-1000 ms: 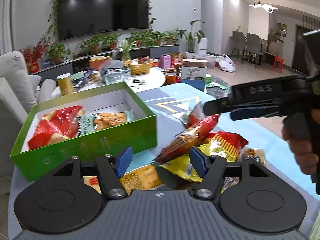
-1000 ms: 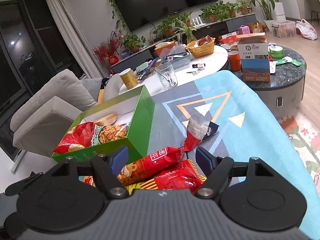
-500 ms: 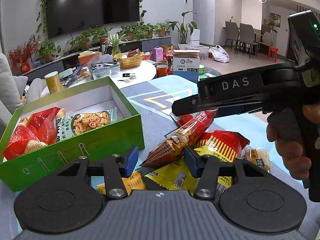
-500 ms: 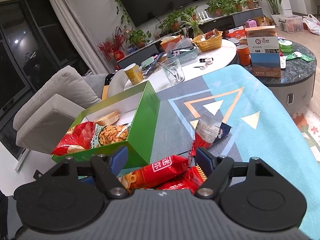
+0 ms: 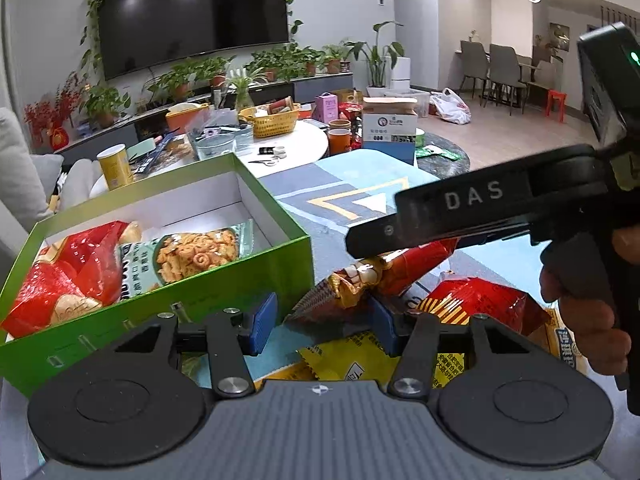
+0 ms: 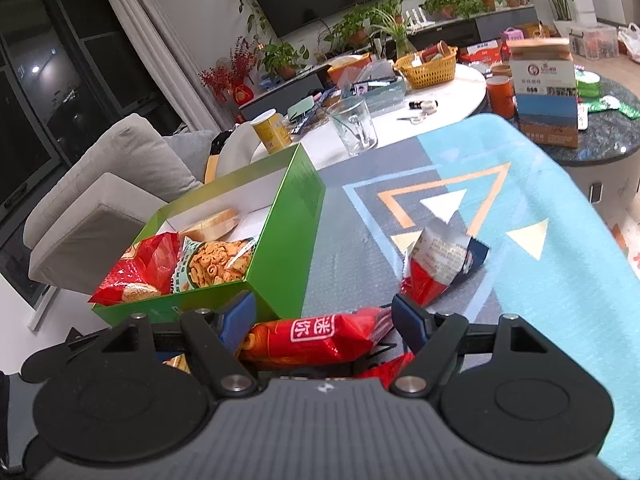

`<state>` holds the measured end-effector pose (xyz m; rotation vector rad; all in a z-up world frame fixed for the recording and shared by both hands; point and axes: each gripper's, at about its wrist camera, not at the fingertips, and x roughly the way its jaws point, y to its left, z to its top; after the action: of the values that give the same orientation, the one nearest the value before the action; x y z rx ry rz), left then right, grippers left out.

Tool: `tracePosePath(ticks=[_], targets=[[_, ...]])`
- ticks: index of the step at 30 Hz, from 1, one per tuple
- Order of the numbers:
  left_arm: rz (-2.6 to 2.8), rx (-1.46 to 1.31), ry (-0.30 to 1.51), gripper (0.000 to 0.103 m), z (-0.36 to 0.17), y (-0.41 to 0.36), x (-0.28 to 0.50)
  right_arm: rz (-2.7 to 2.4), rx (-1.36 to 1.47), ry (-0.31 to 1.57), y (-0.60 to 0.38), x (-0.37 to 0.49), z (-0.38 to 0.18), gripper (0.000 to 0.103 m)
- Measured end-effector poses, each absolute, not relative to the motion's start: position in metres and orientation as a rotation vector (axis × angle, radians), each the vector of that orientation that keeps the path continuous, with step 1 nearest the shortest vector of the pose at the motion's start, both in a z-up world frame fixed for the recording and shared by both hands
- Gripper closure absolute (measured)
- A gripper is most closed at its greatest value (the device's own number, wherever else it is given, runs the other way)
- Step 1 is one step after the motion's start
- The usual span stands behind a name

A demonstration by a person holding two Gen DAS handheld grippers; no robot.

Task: Organize snacks
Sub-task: 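Grasp the red packet with white lettering with the right gripper, then carry the red packet toward the green box with the right gripper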

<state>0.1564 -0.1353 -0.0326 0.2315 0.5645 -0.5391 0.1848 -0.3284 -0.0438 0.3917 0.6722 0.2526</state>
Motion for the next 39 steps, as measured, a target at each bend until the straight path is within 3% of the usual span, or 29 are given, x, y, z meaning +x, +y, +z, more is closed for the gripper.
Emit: tracePosePath(ticks=[8, 18, 39], targets=[[-0.577, 0.229, 0.569, 0.055, -0.038, -0.148, 0.168, 0.246, 0.387, 0.671, -0.326, 0.193, -0.047, 0.046], [-0.624, 0.267, 0.539, 0.071, -0.034, -0.151, 0.151, 0.276, 0.391, 0.654, -0.324, 0.186, -0.046, 0.047], [-0.547, 0.290, 0.313, 0.071, 0.042, -0.107, 0.094, 0.347, 0.374, 0.478, -0.277, 0.156, 0.036, 0.047]])
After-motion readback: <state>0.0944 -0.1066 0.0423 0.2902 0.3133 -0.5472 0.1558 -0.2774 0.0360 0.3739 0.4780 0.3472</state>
